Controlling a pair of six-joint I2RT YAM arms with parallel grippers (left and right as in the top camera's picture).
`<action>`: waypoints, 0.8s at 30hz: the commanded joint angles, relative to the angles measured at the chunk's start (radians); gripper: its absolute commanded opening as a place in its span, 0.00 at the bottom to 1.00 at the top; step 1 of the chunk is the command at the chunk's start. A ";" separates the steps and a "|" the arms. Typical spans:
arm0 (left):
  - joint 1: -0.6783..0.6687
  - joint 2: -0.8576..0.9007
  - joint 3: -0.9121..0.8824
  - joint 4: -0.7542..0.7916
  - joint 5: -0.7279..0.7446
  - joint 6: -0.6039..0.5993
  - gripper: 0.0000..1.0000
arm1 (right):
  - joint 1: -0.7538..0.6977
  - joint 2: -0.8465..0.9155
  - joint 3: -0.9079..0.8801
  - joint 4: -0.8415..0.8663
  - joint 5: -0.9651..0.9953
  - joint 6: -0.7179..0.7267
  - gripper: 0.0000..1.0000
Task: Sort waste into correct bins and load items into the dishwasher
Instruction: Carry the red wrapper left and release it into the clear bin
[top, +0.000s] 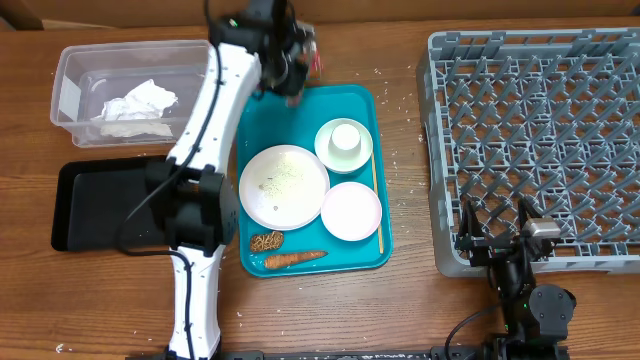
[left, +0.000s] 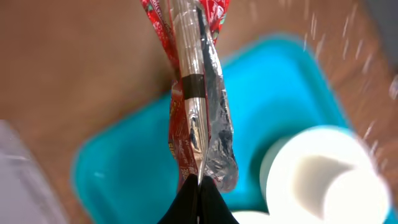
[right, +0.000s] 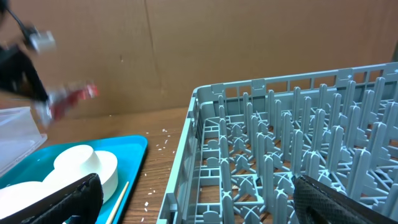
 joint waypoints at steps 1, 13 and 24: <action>0.054 -0.025 0.177 -0.013 -0.108 -0.159 0.04 | -0.005 -0.010 -0.010 0.005 0.010 -0.003 1.00; 0.284 -0.016 0.216 -0.040 -0.278 -0.461 0.04 | -0.005 -0.010 -0.010 0.005 0.010 -0.003 1.00; 0.427 -0.014 0.091 -0.048 -0.274 -0.632 1.00 | -0.005 -0.010 -0.010 0.005 0.010 -0.003 1.00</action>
